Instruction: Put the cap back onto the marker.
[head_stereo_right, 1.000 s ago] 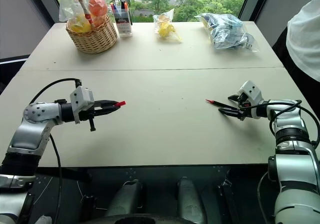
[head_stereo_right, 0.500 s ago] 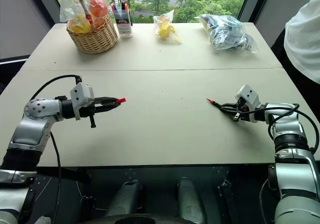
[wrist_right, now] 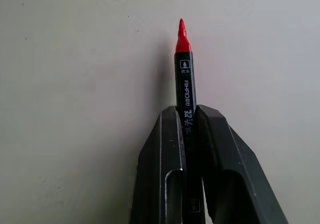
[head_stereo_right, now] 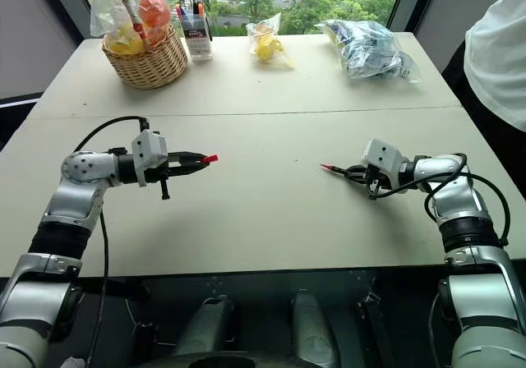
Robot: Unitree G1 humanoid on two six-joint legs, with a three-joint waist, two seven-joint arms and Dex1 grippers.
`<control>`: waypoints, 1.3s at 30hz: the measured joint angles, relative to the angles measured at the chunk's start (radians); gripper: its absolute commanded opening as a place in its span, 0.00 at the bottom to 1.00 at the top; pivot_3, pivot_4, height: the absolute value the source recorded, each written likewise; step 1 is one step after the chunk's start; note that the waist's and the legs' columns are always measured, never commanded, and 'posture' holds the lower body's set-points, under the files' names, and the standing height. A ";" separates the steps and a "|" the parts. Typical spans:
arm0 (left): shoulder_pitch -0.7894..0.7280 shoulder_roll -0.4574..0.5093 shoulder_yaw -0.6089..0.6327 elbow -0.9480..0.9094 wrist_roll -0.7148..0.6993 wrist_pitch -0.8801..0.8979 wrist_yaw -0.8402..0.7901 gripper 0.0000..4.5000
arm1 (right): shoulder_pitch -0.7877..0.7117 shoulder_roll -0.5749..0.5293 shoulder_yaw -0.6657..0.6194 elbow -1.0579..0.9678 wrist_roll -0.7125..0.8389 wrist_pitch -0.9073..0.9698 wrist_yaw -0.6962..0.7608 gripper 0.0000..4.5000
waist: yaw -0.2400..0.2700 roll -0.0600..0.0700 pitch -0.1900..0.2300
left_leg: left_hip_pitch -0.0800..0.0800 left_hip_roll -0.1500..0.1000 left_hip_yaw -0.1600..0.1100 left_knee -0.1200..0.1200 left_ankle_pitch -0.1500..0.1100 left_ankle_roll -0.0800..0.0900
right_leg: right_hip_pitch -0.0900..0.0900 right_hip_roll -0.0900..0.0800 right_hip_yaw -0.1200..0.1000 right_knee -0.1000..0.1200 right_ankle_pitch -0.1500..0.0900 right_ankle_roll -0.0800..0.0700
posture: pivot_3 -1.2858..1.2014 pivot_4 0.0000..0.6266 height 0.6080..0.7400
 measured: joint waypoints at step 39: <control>-0.151 -0.107 -0.069 0.220 0.038 -0.195 -0.123 0.07 | -0.112 0.140 0.134 -0.362 0.040 0.159 0.054 0.00 | 0.004 0.000 0.000 | -0.005 0.000 -0.001 0.001 0.000 0.000 | -0.004 0.000 -0.001 0.000 0.000 0.000 | 0.52 0.24 1.00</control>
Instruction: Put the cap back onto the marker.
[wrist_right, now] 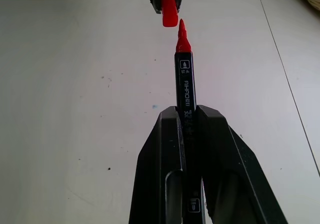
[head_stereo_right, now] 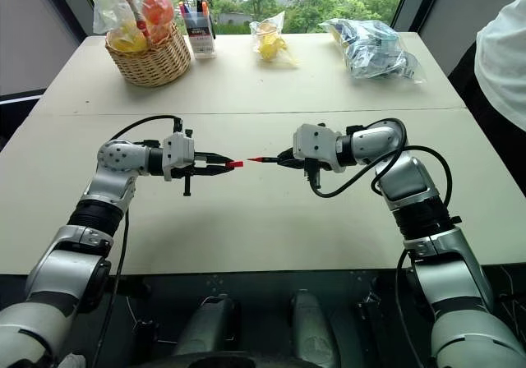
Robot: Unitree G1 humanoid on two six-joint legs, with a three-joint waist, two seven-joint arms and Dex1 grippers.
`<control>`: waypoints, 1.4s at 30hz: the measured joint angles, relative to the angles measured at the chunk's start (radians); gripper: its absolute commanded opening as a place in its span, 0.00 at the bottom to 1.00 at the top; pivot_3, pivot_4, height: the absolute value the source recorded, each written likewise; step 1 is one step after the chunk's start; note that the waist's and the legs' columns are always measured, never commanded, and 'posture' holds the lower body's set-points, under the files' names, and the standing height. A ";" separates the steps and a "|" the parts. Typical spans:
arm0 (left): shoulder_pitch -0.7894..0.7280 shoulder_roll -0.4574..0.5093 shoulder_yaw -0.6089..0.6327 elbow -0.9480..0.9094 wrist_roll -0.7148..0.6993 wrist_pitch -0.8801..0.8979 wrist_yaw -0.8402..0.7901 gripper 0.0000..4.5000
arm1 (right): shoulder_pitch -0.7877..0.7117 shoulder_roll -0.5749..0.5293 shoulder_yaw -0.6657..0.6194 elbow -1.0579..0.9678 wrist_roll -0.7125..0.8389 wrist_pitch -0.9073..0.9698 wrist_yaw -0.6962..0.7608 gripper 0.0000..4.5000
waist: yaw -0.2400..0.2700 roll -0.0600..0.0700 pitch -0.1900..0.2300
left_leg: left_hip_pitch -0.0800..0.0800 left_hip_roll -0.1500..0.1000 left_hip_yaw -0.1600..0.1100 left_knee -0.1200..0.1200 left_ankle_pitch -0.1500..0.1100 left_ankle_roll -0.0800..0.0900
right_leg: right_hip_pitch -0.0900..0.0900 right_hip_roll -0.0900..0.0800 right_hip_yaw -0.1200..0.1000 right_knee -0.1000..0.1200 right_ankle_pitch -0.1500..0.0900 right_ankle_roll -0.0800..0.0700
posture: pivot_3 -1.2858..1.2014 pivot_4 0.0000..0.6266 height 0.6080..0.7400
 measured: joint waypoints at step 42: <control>0.032 -0.001 -0.009 -0.103 -0.003 0.086 0.003 0.07 | -0.002 0.018 0.033 -0.002 -0.009 -0.014 -0.007 0.00 | 0.000 0.000 0.000 | -0.010 0.000 0.000 0.002 0.000 0.000 | -0.011 0.000 0.000 0.002 0.000 0.000 | 0.52 0.24 1.00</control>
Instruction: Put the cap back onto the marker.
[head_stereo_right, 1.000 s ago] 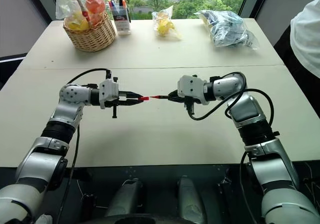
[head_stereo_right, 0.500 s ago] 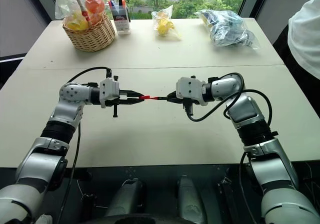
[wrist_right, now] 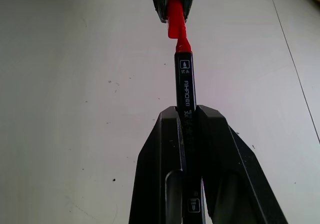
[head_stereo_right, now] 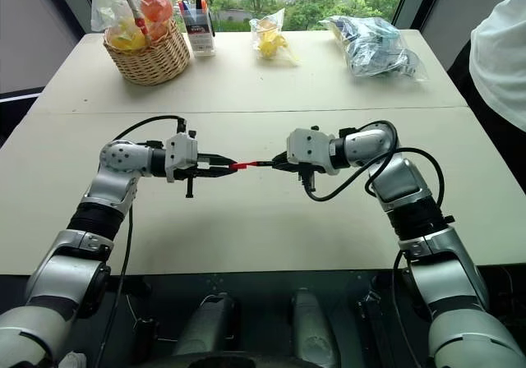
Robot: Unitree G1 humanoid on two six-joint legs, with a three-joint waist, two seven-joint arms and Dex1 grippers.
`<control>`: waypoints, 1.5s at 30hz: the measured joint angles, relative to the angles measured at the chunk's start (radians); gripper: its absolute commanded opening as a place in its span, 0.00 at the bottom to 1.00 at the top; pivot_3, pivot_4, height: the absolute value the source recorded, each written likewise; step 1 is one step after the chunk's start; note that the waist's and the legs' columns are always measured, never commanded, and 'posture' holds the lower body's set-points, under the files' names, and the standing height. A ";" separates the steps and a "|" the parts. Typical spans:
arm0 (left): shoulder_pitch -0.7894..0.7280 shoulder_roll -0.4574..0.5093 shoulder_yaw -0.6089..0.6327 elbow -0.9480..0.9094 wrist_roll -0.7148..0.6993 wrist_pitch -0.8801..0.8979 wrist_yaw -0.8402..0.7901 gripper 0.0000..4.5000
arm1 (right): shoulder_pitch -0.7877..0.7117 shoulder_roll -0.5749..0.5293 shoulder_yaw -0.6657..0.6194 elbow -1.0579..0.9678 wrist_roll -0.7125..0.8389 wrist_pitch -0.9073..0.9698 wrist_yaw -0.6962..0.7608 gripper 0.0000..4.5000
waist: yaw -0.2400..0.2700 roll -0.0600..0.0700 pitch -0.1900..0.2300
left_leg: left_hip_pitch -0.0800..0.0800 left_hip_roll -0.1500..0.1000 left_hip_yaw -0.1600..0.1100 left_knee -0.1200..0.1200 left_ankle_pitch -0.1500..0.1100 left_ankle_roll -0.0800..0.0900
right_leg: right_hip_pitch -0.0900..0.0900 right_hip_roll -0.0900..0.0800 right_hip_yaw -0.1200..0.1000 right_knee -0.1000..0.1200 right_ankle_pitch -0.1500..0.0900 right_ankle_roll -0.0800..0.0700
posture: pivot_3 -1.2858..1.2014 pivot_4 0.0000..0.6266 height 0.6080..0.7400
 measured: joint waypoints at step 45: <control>-0.006 0.005 -0.010 0.029 0.091 -0.029 0.073 0.07 | -0.030 0.085 0.083 -0.036 -0.188 0.008 -0.101 0.00 | -0.001 0.000 0.000 | 0.000 0.000 0.000 0.000 0.000 0.000 | -0.001 0.000 0.000 0.001 0.000 0.000 | 0.52 0.24 1.00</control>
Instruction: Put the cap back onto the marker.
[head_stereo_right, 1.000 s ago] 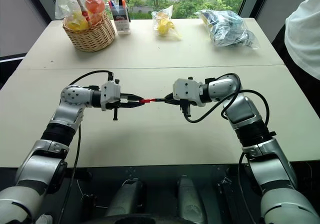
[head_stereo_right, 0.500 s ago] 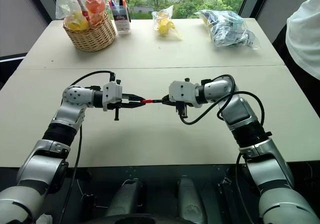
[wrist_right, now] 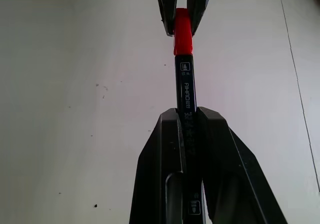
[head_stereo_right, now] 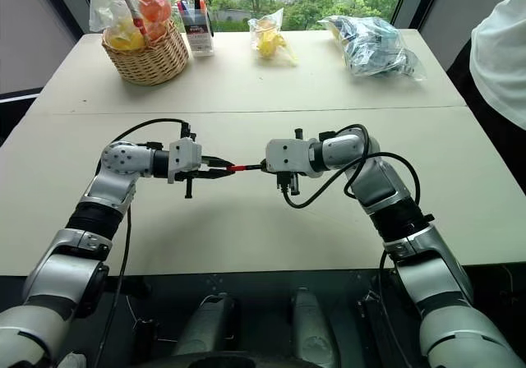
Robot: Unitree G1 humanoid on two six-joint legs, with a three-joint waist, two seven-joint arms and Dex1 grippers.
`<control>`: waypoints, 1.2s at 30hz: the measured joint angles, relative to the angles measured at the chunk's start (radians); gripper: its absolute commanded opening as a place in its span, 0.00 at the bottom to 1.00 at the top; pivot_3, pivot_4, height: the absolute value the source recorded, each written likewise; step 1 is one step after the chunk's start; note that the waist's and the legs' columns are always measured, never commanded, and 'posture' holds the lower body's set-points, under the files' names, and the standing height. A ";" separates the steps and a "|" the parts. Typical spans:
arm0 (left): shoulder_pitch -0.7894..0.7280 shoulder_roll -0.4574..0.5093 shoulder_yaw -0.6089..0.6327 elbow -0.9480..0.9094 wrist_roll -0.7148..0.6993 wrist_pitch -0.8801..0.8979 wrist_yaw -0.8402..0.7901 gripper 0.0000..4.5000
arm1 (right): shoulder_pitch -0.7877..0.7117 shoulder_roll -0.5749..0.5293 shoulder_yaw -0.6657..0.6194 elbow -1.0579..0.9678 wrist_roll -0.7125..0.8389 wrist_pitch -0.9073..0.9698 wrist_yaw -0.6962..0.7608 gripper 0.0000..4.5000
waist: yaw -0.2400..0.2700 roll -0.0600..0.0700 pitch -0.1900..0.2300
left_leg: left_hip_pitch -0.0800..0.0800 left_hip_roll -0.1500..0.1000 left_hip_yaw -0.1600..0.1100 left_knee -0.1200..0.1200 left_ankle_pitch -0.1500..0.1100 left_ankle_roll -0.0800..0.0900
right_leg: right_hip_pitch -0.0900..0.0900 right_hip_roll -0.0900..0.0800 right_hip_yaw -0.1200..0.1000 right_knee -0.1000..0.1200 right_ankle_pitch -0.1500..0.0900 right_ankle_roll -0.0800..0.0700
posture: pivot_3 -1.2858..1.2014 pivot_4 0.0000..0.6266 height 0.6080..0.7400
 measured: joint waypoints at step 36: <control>-0.038 -0.011 0.021 0.116 0.009 -0.134 -0.038 0.07 | -0.007 0.039 0.016 -0.012 -0.058 0.010 -0.008 0.00 | 0.001 0.000 0.000 | 0.000 0.000 0.000 0.000 0.000 0.000 | 0.000 0.000 0.000 0.001 0.000 0.000 | 0.52 0.24 1.00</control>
